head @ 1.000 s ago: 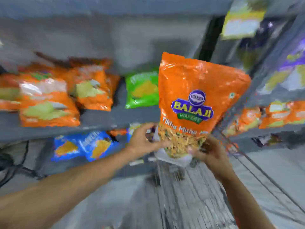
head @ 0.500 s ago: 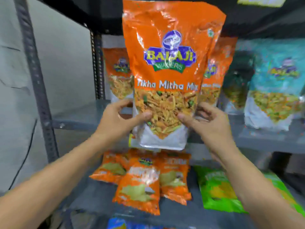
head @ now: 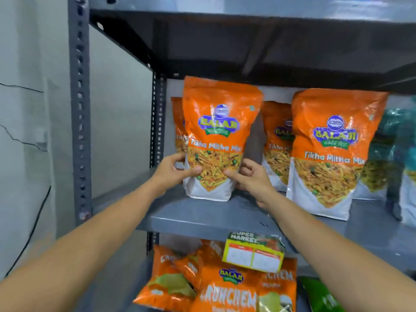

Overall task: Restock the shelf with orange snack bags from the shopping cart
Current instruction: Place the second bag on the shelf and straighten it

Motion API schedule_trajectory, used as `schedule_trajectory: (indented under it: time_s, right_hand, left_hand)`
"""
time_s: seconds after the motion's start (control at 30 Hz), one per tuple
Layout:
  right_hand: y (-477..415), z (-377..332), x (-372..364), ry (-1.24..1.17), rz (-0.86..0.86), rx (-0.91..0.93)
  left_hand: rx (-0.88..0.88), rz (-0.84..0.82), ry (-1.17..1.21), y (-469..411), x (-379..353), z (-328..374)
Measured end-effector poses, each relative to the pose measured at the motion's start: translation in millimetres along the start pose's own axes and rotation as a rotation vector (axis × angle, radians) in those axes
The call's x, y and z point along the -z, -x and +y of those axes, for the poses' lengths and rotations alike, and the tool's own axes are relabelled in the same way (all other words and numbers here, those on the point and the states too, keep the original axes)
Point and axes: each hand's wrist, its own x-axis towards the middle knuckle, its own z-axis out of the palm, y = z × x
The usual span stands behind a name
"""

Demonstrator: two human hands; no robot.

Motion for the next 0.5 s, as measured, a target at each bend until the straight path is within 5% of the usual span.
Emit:
schedule_trajectory:
  time_s: [0.2,0.37,0.5]
  right_hand:
    - [-6.8,-8.4,11.2,-0.202,0.190,-0.144]
    - [-1.6,-9.9,15.7,-0.181,0.118,-0.196]
    - [0.6,-7.0,0.7,-0.071,0.075,-0.118]
  left_hand:
    - [0.079,0.219,0.230,-17.1,16.4,-4.9]
    - [0.083,0.019,0.157,-9.2,9.1,-5.2]
    - [0.108,0.043,0.174,-10.0,12.1,-3.9]
